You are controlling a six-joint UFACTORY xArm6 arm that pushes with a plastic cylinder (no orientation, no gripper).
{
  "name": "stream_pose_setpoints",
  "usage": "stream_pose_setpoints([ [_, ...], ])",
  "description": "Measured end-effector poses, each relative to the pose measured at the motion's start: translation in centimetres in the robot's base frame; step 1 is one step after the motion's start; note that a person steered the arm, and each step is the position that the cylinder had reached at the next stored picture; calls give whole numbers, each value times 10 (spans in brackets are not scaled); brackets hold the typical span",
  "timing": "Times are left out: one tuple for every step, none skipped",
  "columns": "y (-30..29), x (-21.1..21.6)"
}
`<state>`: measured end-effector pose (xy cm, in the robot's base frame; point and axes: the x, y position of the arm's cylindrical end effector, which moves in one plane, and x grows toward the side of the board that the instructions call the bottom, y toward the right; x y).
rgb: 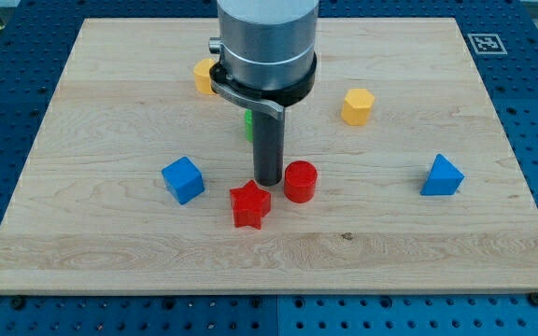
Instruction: Move the red circle right to the red star
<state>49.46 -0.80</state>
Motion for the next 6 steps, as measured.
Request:
stream_pose_setpoints([
  [17,-7],
  [24,-7],
  [27,-19],
  [34,-27],
  [35,-23],
  [43,-9],
])
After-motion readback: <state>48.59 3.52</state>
